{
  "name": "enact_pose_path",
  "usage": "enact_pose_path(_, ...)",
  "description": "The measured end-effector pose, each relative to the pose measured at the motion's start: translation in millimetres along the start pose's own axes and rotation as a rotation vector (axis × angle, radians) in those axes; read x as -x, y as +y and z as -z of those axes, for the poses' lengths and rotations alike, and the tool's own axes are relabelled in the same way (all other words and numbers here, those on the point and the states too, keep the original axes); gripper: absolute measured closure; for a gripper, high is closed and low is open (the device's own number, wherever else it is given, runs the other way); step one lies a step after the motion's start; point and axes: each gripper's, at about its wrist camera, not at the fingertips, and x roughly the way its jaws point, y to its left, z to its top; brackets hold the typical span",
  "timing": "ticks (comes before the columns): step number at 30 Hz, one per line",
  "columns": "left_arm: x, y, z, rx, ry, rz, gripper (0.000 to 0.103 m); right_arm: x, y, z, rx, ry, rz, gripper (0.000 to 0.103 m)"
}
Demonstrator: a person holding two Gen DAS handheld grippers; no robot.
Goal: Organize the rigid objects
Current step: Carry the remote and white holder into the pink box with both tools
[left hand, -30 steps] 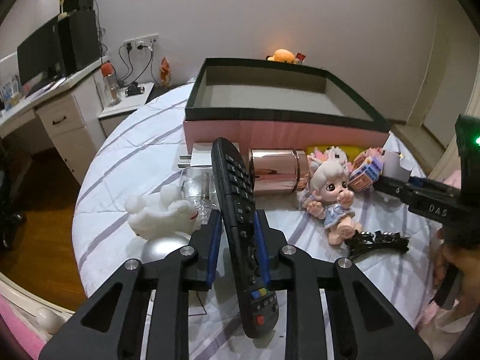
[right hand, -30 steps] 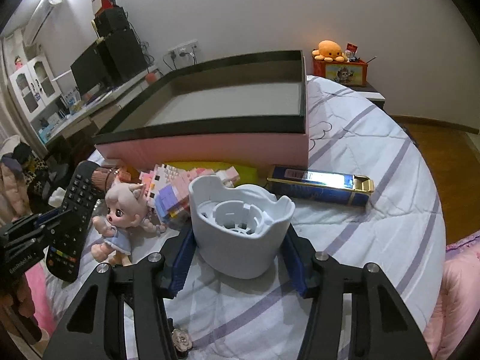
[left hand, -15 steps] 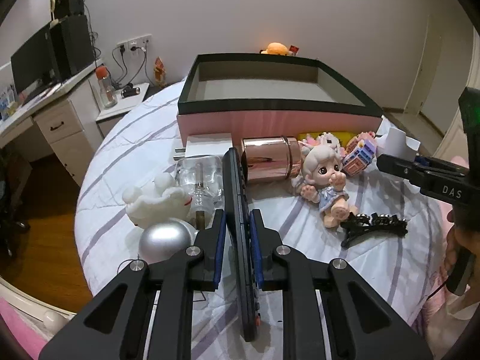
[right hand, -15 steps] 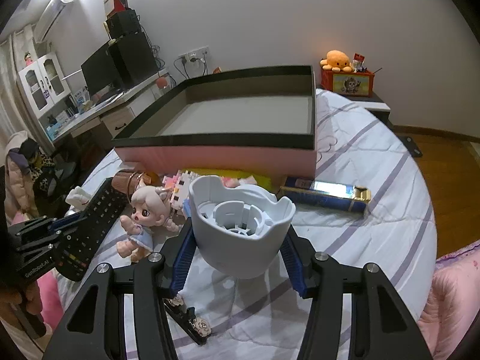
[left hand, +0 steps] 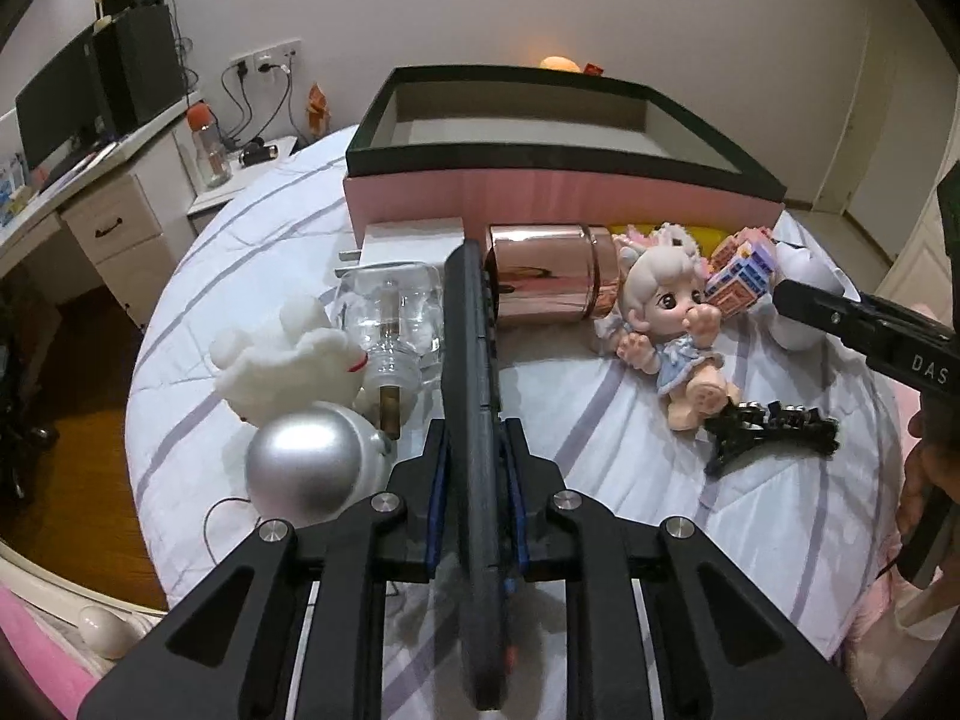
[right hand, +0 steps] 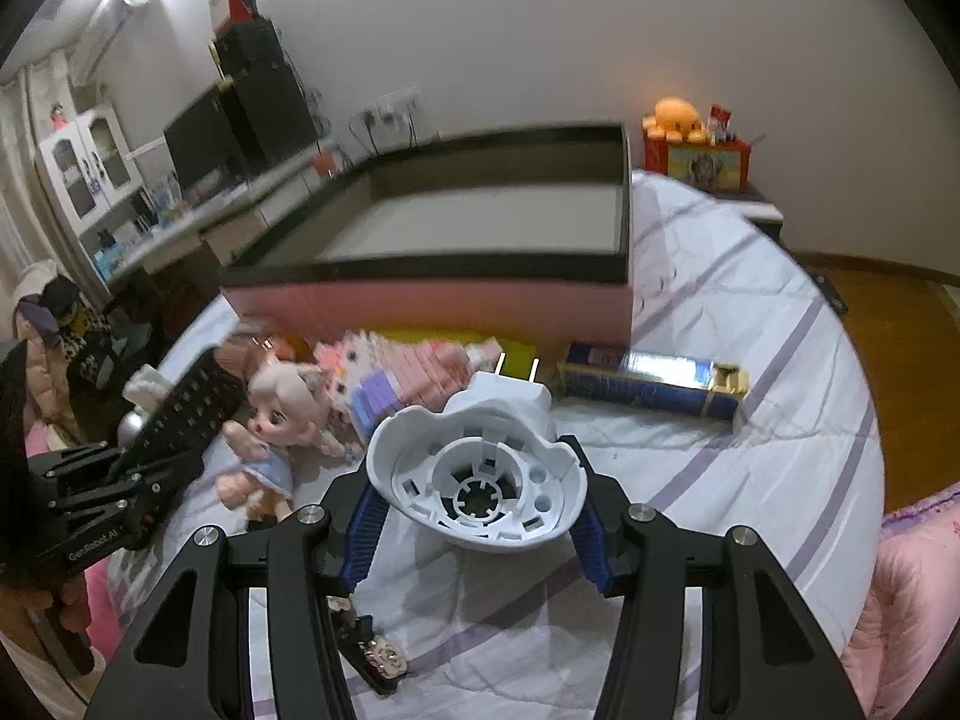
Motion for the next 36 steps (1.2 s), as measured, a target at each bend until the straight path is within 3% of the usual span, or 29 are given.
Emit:
enact_pose_path(9,40.7,-3.7,-19.0,-0.027,-0.099,0.039,0.087,23.9,7.1,-14.4,0.034,-0.057,0.001,0.049)
enact_pose_path(15,51.4,-17.4,-52.0,-0.075,-0.167,0.077,0.087,33.1,20.6,-38.7,0.082,-0.102,-0.012,0.049)
enact_pose_path(21,34.8,-27.7,-99.5,-0.096,-0.182,0.106,0.087,13.8,37.2,-76.1,0.135,-0.102,-0.022,0.049)
enact_pose_path(27,-1.6,-8.9,-147.7,-0.084,-0.164,0.102,0.087,-27.4,43.8,-112.7,0.154,-0.057,-0.023,0.048)
enact_pose_path(36,-60.8,5.2,-166.3,-0.075,-0.075,0.112,0.087,-94.6,37.2,-117.2,0.137,0.091,0.002,0.048)
